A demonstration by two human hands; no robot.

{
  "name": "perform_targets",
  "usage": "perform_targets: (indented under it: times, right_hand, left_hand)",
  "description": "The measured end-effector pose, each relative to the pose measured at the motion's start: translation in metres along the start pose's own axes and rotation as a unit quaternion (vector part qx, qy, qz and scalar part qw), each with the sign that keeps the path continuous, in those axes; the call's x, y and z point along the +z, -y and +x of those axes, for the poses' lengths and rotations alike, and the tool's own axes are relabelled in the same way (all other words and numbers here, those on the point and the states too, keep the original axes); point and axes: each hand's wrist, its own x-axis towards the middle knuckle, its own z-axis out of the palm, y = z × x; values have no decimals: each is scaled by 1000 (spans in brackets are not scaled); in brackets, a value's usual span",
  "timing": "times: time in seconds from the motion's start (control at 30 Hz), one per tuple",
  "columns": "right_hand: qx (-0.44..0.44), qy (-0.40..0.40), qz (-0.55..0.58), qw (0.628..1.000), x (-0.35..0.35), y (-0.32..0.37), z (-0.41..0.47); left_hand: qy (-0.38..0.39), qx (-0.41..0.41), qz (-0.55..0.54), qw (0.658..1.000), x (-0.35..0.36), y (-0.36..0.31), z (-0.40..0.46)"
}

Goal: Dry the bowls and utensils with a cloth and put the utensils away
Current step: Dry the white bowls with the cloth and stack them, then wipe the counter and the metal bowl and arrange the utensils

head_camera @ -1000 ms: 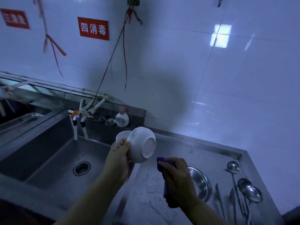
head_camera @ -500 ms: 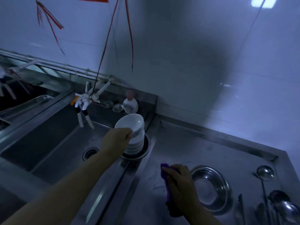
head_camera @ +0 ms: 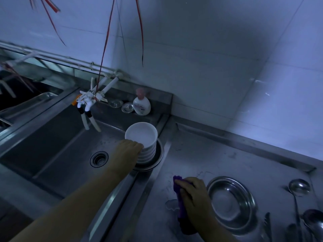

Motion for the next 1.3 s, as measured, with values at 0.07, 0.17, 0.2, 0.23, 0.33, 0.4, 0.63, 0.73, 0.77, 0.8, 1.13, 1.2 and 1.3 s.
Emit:
perform_targets:
  times: [0.07, 0.17, 0.2, 0.23, 0.33, 0.4, 0.63, 0.73, 0.77, 0.8, 1.13, 1.2, 1.3]
  right_hand:
    - [4, 0, 7, 1000, 1, -1, 0]
    - [6, -1, 15, 1000, 1, -1, -2]
    - [6, -3, 18, 1000, 1, -2, -2]
    - [7, -4, 20, 1000, 2, -2, -3]
    - [10, -6, 13, 1000, 3, -2, -5]
    - [10, -16, 11, 1000, 3, -1, -5]
    - [48, -68, 58, 995, -1, 10, -12]
    - [48, -103, 102, 988, -7, 28, -14]
    - [36, -111, 111, 987, -10, 34, -14]
    - [20, -115, 115, 986, -12, 40, -14]
    - [-19, -182, 74, 980, -32, 63, -47]
    - [7, -165, 115, 980, -35, 71, -51]
    - [75, -131, 187, 971, -32, 82, -63]
  left_hand:
    - [-10, 1, -4, 1000, 2, 1, -1]
    - [-16, 2, -8, 1000, 3, 2, -3]
    - [-16, 3, -10, 1000, 4, 3, -3]
    - [-19, 6, -13, 1000, 5, 4, -4]
    - [-21, 11, -2, 1000, 7, 6, -4]
    - [-22, 18, 7, 1000, 6, 5, -6]
    - [-60, -31, -46, 997, -19, -36, -11]
    - [105, -165, -325, 925, -35, -85, -24]
    - [191, -211, -422, 861, -36, -98, -29]
    - [246, -240, -503, 793, -37, -107, -34]
    - [133, -253, -706, 647, -57, -115, -80]
    - [122, -256, -731, 620, -57, -114, -91]
    - [107, -250, -751, 601, -62, -116, -106]
